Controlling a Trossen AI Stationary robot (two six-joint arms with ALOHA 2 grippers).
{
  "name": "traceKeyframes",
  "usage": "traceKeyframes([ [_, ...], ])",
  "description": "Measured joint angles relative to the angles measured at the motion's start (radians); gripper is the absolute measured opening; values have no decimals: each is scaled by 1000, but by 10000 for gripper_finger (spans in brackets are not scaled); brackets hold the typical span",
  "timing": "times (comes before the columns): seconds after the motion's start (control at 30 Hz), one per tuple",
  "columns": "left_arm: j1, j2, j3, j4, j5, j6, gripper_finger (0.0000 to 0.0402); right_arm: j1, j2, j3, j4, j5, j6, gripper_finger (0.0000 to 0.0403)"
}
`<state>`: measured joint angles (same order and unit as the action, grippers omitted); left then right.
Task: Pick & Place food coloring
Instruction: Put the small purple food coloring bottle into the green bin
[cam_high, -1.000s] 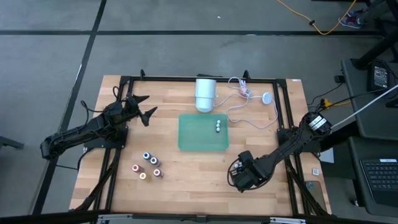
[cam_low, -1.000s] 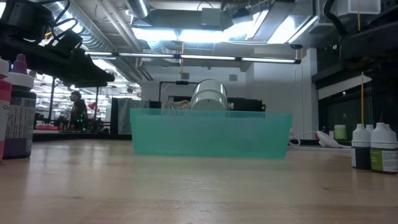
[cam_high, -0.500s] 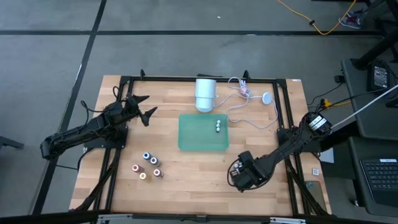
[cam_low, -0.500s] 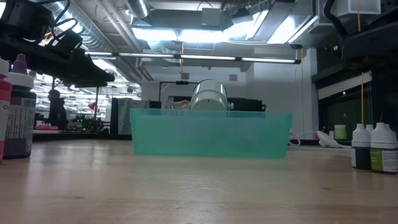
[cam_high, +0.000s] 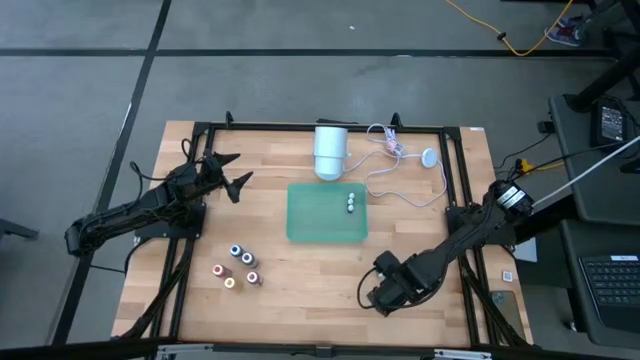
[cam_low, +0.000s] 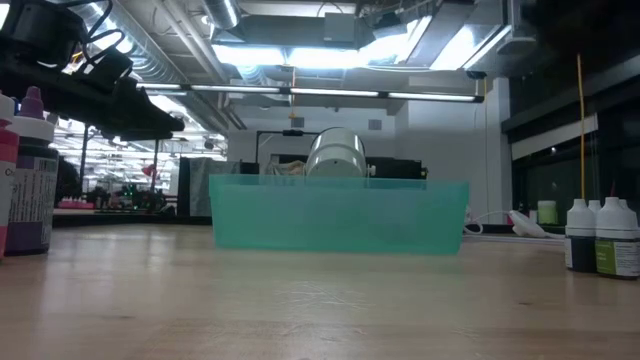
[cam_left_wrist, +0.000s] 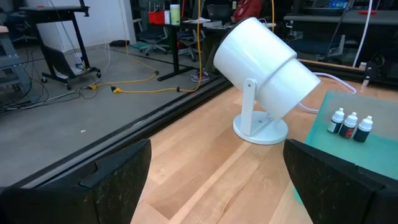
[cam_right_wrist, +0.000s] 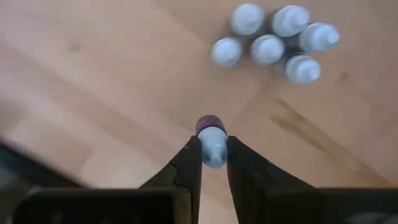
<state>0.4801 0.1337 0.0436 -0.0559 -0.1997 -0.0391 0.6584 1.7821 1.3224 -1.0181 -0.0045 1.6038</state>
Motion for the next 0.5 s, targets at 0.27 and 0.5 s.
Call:
traceKeyframes([
  [0.27,0,0,0,0,0,0,361,-17,0,215,-160,-25,-148,61],
  [0.5,0,0,0,0,0,0,361,-118,37,376,-279,-9,-197,56],
])
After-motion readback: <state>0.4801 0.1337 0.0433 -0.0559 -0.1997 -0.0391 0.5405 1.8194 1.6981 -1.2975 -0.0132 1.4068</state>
